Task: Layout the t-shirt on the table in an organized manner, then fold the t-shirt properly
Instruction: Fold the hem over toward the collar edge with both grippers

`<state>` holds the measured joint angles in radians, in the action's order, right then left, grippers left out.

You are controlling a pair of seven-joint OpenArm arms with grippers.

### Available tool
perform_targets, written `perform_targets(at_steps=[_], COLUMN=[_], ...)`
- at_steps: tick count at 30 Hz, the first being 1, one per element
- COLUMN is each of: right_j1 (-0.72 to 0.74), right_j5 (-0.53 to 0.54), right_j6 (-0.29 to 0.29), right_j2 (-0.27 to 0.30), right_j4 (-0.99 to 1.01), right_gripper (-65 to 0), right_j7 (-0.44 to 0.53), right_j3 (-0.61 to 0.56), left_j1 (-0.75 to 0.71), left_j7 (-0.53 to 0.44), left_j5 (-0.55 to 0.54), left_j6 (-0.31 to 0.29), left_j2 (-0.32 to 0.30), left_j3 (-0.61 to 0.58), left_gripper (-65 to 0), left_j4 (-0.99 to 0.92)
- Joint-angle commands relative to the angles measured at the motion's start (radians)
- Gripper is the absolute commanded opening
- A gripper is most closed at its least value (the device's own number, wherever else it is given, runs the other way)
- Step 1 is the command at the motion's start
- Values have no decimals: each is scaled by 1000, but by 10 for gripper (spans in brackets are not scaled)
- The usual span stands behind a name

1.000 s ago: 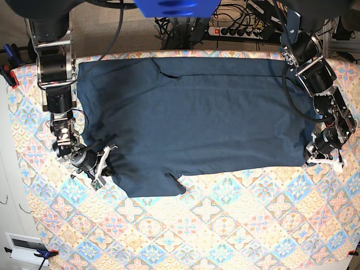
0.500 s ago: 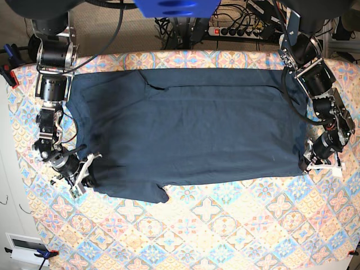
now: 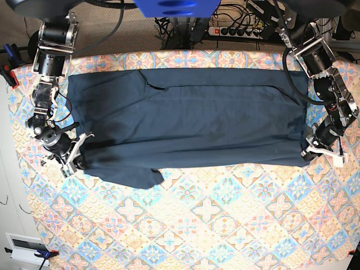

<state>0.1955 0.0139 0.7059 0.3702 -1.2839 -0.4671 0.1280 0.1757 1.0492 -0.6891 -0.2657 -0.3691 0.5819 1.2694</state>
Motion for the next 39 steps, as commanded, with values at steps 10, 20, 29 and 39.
perform_targets(at_steps=[10,20,29,39], right_j1=[-103,-172,-172,-215], right_j5=[240,249,249,249], right_j6=[-8,-8,-8,-8], right_j2=[131,132,132,132], right_j4=[-61,-122,-129,-130], right_gripper=[-648,-648,-648,-648], right_j7=[26,28,28,28], right_j3=[11,11,11,35], left_j1=[-75,-213,-296,-376], left_j7=[-25,-20,-20,-20], left_j5=[-16,-139,-217,-243], left_j6=[-5,-5,-5,-5], left_j2=[-32,-32,-28,-32], left_j3=[8,8,65,77], left_gripper=[-650,-650,-650,-650], left_j4=[23,253,444,458])
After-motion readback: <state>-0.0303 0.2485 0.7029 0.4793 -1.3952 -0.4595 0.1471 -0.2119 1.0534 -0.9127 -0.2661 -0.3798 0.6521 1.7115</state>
